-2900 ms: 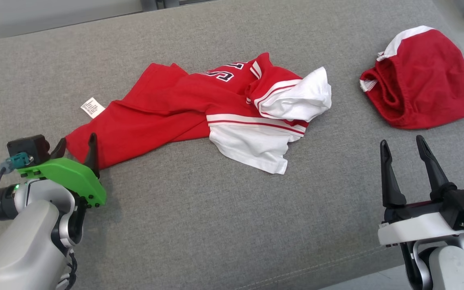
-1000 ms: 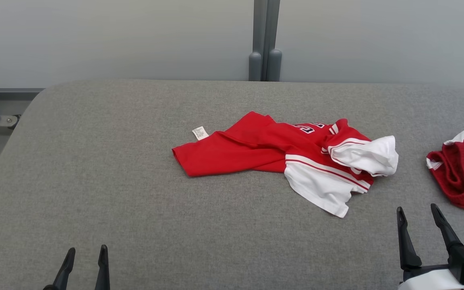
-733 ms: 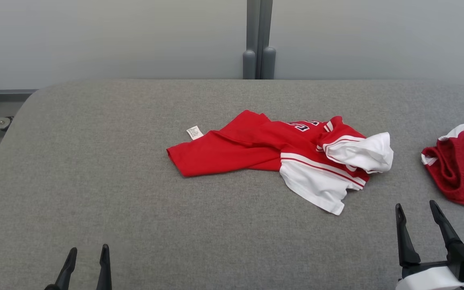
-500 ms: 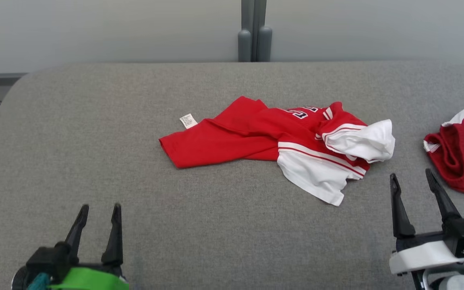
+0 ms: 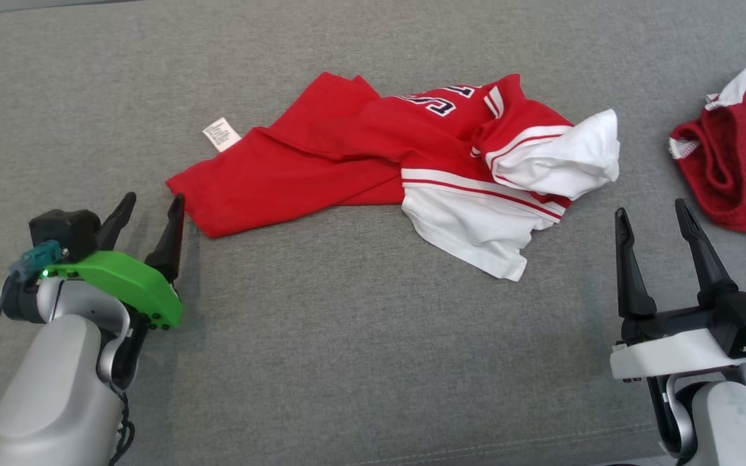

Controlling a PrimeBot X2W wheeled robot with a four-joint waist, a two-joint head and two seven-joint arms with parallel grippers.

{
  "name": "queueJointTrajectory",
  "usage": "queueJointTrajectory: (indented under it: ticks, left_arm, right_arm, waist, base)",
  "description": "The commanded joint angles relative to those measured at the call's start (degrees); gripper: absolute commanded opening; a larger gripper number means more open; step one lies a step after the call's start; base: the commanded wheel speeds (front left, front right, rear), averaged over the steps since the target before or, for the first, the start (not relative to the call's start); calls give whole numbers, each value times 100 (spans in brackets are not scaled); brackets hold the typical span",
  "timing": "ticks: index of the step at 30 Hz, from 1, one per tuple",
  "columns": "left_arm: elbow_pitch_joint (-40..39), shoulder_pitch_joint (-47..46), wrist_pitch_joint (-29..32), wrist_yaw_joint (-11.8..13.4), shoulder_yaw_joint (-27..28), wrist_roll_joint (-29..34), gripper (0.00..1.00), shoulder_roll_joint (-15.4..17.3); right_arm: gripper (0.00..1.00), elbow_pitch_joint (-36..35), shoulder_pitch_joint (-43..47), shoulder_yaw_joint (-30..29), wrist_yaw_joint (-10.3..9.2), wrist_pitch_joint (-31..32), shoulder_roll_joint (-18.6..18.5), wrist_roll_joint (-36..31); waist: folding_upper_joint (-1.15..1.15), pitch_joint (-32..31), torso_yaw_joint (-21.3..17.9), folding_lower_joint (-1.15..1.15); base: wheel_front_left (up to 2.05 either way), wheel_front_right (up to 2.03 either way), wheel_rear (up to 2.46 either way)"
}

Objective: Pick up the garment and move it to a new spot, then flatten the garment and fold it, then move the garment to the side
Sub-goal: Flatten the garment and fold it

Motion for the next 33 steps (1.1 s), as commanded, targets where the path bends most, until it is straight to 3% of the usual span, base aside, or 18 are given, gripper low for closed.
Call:
queueJointTrajectory:
  ticks: [1, 11, 12, 13, 14, 19, 23, 27, 33]
  left_arm:
    - [133, -202, 19, -13, -52, -68, 100, 129]
    - [1269, -694, 254, -14, -504, -706, 100, 261]
    - [1324, -694, 238, -15, -567, -764, 88, 247]
    - [1349, -694, 206, -15, -639, -822, 36, 253]
    - [1335, -726, 148, -15, -713, -846, 0, 282]
    - [995, -979, -472, -14, -1158, -819, 0, 464]
    - [386, -1076, -937, -15, -1504, -380, 0, 556]
    - [-1166, -515, -1006, -14, -2041, 820, 0, 861]
    - [-2691, 877, -1007, -2, -2343, 1545, 0, 1258]
  right_arm:
    - [100, 7, -91, 4, -7, -3, -11, 39]
    - [100, 83, -43, 19, -7, -3, -11, 96]
    - [100, 83, -18, 0, -7, -3, -11, 105]
    - [100, 84, 14, -8, -7, -2, -10, 113]
    - [100, 80, 31, -13, -7, -3, -9, 125]
    - [100, 134, 195, -11, -7, -3, -11, 129]
    - [100, 131, 324, -52, -7, -3, -11, 93]
    - [100, 109, 553, -162, -7, -3, -12, 53]
    - [100, 84, 772, -175, -7, -3, -10, 117]
  waist:
    - [0, 471, -517, 0]
    - [0, 332, -825, 0]
    - [0, 299, -820, 0]
    - [0, 267, -815, 0]
    - [0, 259, -809, 0]
    - [0, 21, -689, 0]
    - [0, -199, -538, 0]
    - [0, -477, -330, 0]
    - [0, -584, -82, 0]
  base:
    - [0, 0, 0]
    - [0, 0, 0]
    - [0, 0, 0]
    - [0, 0, 0]
    - [0, 0, 0]
    - [0, 0, 0]
    - [0, 0, 0]
    - [0, 0, 0]
    - [0, 0, 0]
